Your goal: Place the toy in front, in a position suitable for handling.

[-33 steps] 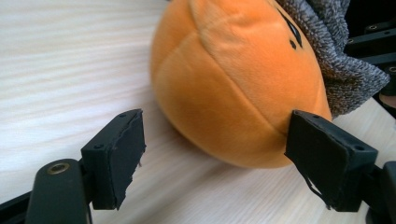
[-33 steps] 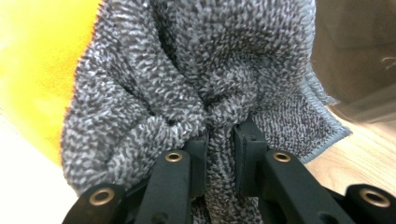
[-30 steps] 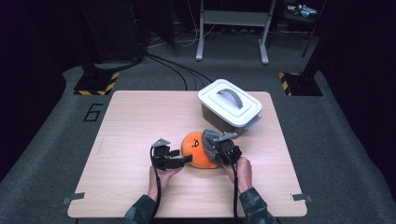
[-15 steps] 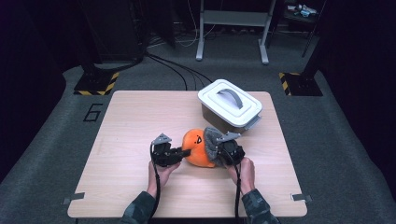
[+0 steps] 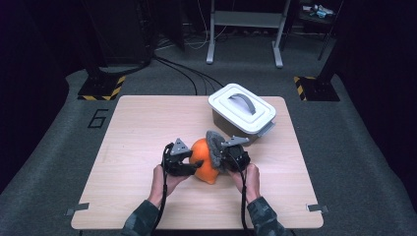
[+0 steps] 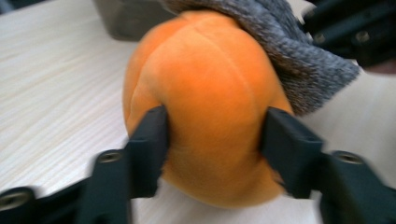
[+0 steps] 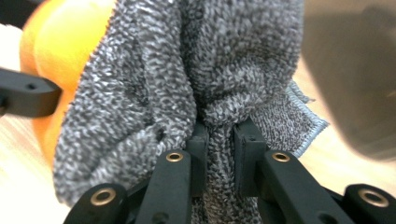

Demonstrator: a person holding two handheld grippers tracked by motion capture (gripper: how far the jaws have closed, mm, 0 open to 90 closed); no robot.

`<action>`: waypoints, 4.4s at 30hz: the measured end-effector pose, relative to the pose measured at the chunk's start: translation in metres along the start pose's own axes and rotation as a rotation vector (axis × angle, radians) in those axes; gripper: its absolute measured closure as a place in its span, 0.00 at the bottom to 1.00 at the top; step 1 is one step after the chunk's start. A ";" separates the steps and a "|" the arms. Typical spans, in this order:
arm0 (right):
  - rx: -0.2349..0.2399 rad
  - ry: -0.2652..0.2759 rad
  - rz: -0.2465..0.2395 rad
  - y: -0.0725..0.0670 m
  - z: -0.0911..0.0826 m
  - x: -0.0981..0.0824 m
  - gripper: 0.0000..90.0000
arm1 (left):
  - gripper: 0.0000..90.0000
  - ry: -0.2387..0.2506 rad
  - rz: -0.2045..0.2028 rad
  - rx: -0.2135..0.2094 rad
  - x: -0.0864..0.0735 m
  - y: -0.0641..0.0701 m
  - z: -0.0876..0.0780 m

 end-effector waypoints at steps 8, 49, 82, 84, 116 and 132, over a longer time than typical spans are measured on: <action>0.007 -0.008 0.009 0.004 0.001 -0.006 0.87 | 0.53 0.073 -0.163 -0.032 -0.015 0.000 0.004; 0.022 -0.012 -0.086 0.003 -0.052 0.057 0.87 | 0.70 0.016 0.163 -0.080 0.001 0.045 0.013; 0.006 -0.049 -0.001 0.024 -0.049 0.015 0.87 | 0.72 0.023 0.021 -0.070 -0.011 0.024 0.010; 0.028 -0.011 -0.028 0.013 -0.056 0.033 0.87 | 0.72 0.023 0.021 -0.067 -0.011 0.025 0.010; 0.056 -0.052 0.035 0.004 -0.004 -0.002 0.88 | 0.52 -0.038 0.049 0.028 0.002 0.008 -0.003; 0.020 -0.023 -0.021 0.002 -0.019 -0.002 0.88 | 0.67 -0.112 0.059 0.031 0.004 0.007 0.006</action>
Point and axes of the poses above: each handheld gripper's, and its own axes: z roughly forward along the jaws, x roughly out of its top, y roughly to its right, the point moved 5 cm from there along z, roughly forward along the jaws, and after that the axes turned 9 degrees about y, right-handed, at the moved point
